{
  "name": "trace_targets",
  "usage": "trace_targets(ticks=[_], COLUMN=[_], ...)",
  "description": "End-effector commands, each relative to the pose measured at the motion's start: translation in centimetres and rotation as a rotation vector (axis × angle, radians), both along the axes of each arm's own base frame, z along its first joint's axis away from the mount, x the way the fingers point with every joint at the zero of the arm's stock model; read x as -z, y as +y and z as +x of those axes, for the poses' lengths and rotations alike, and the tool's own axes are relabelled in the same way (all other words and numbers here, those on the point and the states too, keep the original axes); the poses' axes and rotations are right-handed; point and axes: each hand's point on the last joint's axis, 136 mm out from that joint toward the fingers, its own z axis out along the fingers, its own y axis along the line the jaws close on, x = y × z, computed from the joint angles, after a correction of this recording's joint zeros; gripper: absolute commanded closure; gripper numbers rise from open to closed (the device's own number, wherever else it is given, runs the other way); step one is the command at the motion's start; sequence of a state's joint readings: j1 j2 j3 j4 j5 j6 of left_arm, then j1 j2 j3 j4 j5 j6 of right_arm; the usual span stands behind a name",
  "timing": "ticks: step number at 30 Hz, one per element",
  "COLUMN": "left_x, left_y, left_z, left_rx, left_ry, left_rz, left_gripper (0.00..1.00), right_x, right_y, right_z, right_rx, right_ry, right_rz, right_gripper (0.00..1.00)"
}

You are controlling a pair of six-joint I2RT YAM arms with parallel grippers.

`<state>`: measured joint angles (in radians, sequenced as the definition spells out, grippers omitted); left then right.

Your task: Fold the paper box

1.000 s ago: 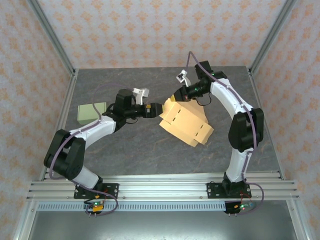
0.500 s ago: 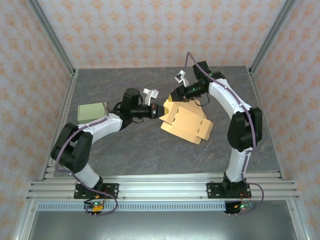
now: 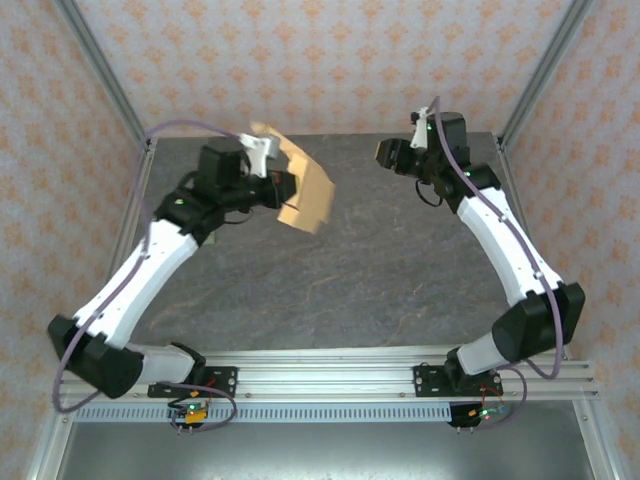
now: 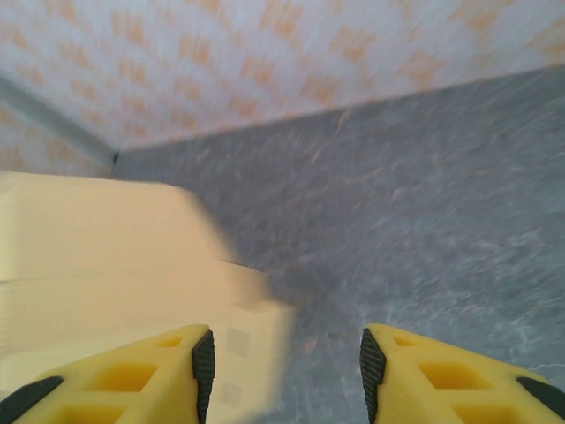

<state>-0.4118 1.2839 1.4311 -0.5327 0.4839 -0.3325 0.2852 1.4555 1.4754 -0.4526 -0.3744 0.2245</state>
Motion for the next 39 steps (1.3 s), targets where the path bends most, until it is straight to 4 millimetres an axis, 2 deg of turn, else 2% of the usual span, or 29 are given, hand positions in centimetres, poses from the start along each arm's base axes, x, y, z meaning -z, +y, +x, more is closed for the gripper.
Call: trace_targets(ticks=[1, 3, 5, 6, 9, 12, 14, 15, 16, 18, 20, 22, 24, 26, 27, 30, 32, 34, 35, 37, 39], left_x=[0.7, 0.0, 0.7, 1.6, 6.0, 12.3, 16.4, 18.5, 20.2, 22.1, 22.3, 20.1, 17.2, 15.0, 14.0, 12.1, 12.2, 13.5, 14.5, 16.9, 19.5], left_y=[5.6, 6.0, 6.0, 5.9, 4.7, 2.2, 0.2, -1.3, -3.1, -6.6, -10.3, -13.9, -14.6, -12.8, -11.3, -5.3, -0.5, 4.3, 5.9, 7.9, 8.8], left_z=[-2.5, -3.0, -2.8, -2.3, -0.4, 1.3, 2.2, 2.6, 2.8, 2.9, 2.5, 1.6, 1.3, 1.7, 1.9, 2.5, 2.5, 1.8, 1.1, -0.8, -3.0], left_rx=[-0.144, -0.132, -0.12, -0.127, -0.135, -0.116, -0.12, -0.107, -0.088, -0.049, -0.018, 0.044, 0.066, 0.032, 0.005, -0.132, -0.261, -0.414, -0.458, -0.519, -0.548], left_ry=[0.054, 0.039, 0.057, 0.081, 0.168, 0.283, 0.372, 0.412, 0.446, 0.489, 0.514, 0.466, 0.43, 0.39, 0.366, 0.318, 0.308, 0.349, 0.373, 0.423, 0.474], left_rz=[0.271, 0.337, 0.416, 0.455, 0.558, 0.639, 0.634, 0.605, 0.565, 0.493, 0.424, 0.326, 0.229, 0.203, 0.2, 0.2, 0.211, 0.218, 0.216, 0.193, 0.183], left_gripper=[0.94, 0.96, 0.96, 0.96, 0.98, 0.98, 0.98, 0.95, 0.86, 0.64, 0.54, 0.43, 0.39, 0.38, 0.38, 0.37, 0.33, 0.32, 0.28, 0.23, 0.14], right_x=[2.5, 3.4, 4.4, 4.8, 5.6, 6.5, 6.8, 7.1, 7.4, 8.0, 8.4, 9.0, 10.0, 11.0, 11.6, 14.1, 15.7, 16.9, 17.3, 18.6, 20.2], right_y=[-2.9, -3.5, -3.9, -4.1, -4.0, -4.4, -4.8, -5.1, -5.2, -5.4, -5.5, -5.9, -6.1, -4.6, -3.4, -1.1, 0.5, 3.8, 5.1, 7.5, 9.0], right_z=[0.7, 0.4, 0.4, 0.5, 0.5, 0.5, 0.4, 0.3, 0.1, 0.0, -0.2, -0.5, -1.0, -1.5, -2.0, -3.3, -3.7, -4.2, -4.4, -4.4, -4.2], right_rx=[0.199, 0.24, 0.268, 0.276, 0.287, 0.311, 0.331, 0.339, 0.346, 0.353, 0.356, 0.368, 0.363, 0.257, 0.183, 0.061, 0.01, -0.1, -0.145, -0.218, -0.263], right_ry=[0.022, 0.033, 0.052, 0.068, 0.119, 0.152, 0.171, 0.181, 0.19, 0.204, 0.219, 0.237, 0.257, 0.27, 0.274, 0.293, 0.346, 0.389, 0.398, 0.425, 0.47], right_rz=[-0.013, -0.007, 0.0, 0.008, 0.038, 0.061, 0.075, 0.079, 0.079, 0.078, 0.071, 0.046, 0.022, 0.023, 0.022, -0.078, -0.101, -0.078, -0.083, -0.113, -0.126], right_gripper=[0.51, 0.5, 0.49, 0.49, 0.49, 0.48, 0.48, 0.48, 0.48, 0.48, 0.47, 0.47, 0.47, 0.46, 0.47, 0.47, 0.47, 0.47, 0.47, 0.47, 0.47])
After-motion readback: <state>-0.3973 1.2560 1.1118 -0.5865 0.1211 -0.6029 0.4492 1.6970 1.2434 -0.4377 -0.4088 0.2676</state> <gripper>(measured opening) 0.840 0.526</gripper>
